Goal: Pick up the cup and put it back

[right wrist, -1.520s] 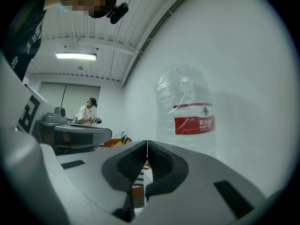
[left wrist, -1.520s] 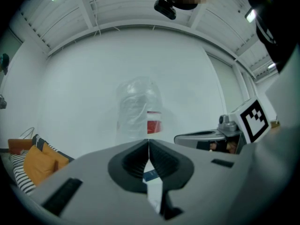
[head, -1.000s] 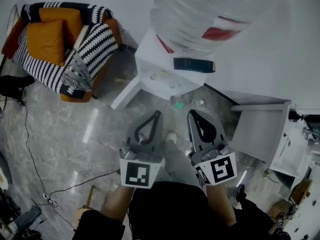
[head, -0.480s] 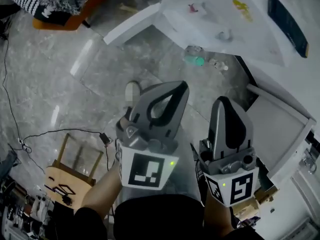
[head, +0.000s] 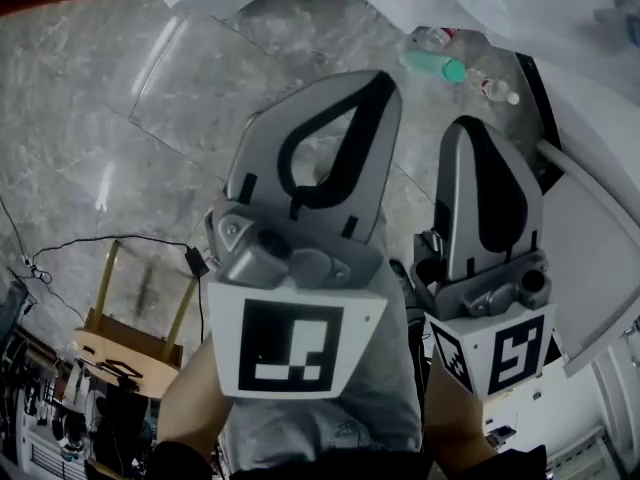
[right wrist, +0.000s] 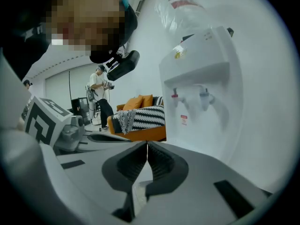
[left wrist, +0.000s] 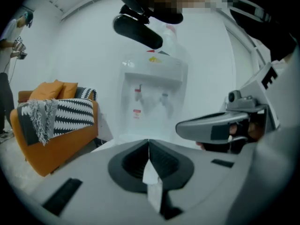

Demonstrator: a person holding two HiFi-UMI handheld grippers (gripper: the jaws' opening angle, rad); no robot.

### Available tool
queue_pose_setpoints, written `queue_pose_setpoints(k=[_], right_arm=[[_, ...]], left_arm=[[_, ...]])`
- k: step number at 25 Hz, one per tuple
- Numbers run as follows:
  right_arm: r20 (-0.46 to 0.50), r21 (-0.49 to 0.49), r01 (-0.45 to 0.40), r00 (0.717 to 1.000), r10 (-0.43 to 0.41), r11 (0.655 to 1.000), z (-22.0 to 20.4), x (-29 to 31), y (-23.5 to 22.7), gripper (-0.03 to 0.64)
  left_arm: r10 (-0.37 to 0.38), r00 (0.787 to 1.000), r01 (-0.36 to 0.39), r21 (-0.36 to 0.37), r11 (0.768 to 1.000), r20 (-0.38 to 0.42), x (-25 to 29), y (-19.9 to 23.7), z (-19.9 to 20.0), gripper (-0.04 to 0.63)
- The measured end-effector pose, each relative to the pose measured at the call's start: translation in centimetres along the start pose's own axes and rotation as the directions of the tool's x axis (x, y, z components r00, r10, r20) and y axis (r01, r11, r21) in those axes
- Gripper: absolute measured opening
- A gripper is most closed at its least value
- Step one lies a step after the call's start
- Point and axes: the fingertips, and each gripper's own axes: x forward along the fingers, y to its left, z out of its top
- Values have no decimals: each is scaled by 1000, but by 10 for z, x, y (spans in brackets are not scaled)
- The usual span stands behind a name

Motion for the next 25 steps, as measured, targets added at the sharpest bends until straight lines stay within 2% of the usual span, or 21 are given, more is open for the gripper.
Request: queue_pose_setpoints(k=[5,9,15,21,23,25], right_arm=[[0,-56,-96,995,96,994,-49,24,9,11],[24,-76,-115,993,117,990,-81,45,0,11],[58,-109,-60,996,66,992,-147,72,-37,11],[67,-89,-3,998,9,996,-230,101,-75,11],[89,-82,11,996,-3,997,-254,111,-86,11],[108,-70,35,994,-27,997,-279,118,-96,11]], left_arm=[[-19,1000,18,27,999,9,25,8,-45,12],[-30,999,30,52,998,12,44,16,-85,12],[32,999,-31,46,998,-9,81,28,-156,12],[23,1000,-22,67,997,-10,130,33,-226,12],[20,1000,-20,92,996,6,148,34,-247,12],[2,1000,-2,84,996,9,163,34,-269,12]])
